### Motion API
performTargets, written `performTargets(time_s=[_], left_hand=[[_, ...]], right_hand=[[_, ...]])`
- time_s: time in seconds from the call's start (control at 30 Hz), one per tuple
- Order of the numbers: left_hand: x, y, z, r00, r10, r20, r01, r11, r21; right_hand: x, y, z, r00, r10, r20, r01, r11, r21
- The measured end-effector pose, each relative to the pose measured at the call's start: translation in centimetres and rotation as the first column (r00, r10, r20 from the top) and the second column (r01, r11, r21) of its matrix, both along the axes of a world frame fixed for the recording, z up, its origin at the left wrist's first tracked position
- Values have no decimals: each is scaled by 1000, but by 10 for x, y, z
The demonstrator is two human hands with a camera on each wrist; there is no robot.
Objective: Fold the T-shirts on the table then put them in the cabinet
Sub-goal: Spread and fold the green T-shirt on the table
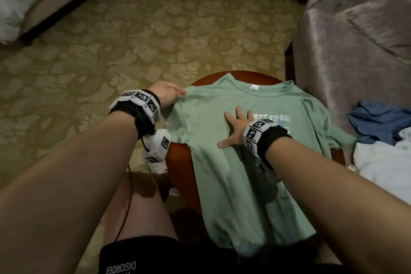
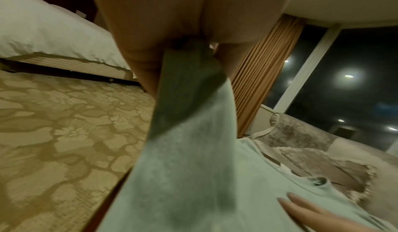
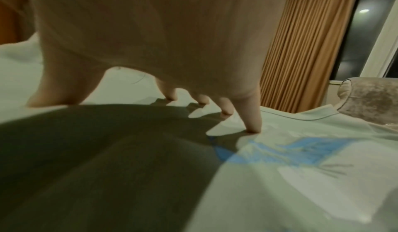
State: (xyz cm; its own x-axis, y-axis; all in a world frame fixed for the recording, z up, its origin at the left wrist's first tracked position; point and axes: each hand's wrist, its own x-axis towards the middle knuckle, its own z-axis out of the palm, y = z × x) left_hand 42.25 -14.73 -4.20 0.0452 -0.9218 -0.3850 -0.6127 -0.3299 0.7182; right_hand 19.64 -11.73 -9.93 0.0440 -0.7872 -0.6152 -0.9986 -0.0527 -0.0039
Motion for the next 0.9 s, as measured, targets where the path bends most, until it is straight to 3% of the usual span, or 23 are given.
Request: performTargets(time_s=[0.13,0.27,0.37,0.47,0.53,0.6,0.7,0.83,0.9], left_hand=[[-29,5,15,995,-95,33,89,985,150],[-56,5,20,987,-121,-110,141,970,196],[-73,4,29,935,-110,-337,180,966,186],[-75,-2,31,894,11,-448,34,995,93],[-67,-7,21,949,59,-310,-64,998,-5],[-58,-8,2,999,-39,-24,39,999,-6],[-50,-4,-31,896,-331,296,303,943,140],[-59,6,-54,750,-483,451,469,870,152],[-63,10,-67,696,-514,501,482,852,205]], right_hand=[[0,-1,-2,1000,11,-8,-11,1000,7],[-2,-1,-5,999,30,-15,-30,1000,1],[-2,-2,-8,999,49,-20,-49,999,1],[-3,-2,-7,997,57,-43,-56,998,14],[-5,-2,-7,998,52,-20,-52,999,4],[-6,-1,-8,998,58,-7,-58,998,-11],[-8,-2,-9,997,71,-2,-71,997,-20],[-8,-2,-8,996,84,2,-84,996,-28],[-8,-2,-7,994,103,-21,-103,994,-24]])
